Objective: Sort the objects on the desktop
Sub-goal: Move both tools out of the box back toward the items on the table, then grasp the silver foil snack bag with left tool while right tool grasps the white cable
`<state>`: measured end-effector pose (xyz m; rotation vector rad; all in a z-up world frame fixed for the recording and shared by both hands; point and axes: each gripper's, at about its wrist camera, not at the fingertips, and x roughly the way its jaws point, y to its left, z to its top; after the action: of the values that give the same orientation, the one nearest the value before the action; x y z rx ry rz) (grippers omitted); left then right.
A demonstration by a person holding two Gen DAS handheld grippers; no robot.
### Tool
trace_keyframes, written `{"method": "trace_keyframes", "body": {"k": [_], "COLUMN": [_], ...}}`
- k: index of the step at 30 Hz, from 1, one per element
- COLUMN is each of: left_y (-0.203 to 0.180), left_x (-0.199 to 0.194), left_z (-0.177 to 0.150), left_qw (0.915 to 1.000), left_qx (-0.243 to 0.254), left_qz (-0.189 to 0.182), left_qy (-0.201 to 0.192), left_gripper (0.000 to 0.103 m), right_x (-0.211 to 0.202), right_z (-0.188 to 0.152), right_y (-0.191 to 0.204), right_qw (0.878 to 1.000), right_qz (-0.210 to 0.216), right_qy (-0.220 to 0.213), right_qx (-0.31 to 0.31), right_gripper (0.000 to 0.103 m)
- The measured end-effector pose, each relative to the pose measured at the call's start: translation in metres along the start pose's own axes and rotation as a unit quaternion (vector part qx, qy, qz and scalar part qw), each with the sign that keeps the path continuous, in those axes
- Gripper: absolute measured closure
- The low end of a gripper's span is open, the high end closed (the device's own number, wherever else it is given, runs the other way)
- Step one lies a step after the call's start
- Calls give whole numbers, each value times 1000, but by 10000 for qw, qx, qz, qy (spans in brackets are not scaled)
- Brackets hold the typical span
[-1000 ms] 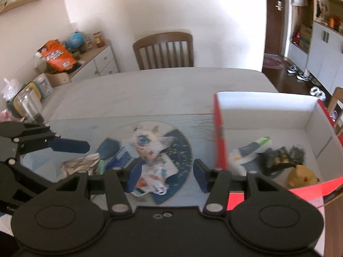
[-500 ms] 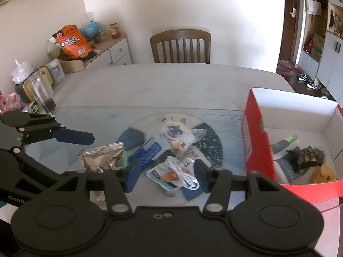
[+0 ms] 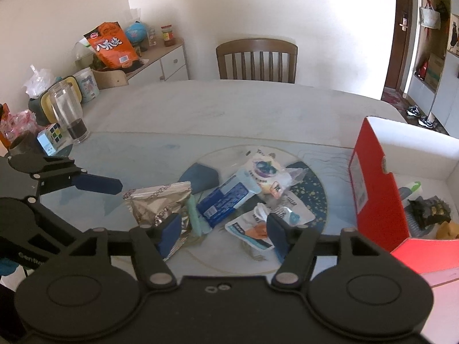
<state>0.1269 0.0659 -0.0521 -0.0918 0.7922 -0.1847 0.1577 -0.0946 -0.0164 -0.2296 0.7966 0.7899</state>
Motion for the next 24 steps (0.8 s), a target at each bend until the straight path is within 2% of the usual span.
{"method": "trace_keyframes", "body": {"k": [4,12,24], "left_y": [13,35,31], "left_x": [-2,0,21], "left_z": [-14,-40,-44], "left_qw": [10000,9997,9997], "left_qx": [-94,-207,-201], "left_qz": [6,88,-90], "left_qy": [13,79,63], "left_gripper": [3,2,1], "right_x": [2,14,45], "right_z": [-4,-11,-21], "right_y": [5,15,4], "right_qw": [10000,9998,9983], "right_qz": [23,-38,-510], "right_qy": [32,106,193], "right_qx": [-37,-153,-202], "right_gripper": [30,13,13]}}
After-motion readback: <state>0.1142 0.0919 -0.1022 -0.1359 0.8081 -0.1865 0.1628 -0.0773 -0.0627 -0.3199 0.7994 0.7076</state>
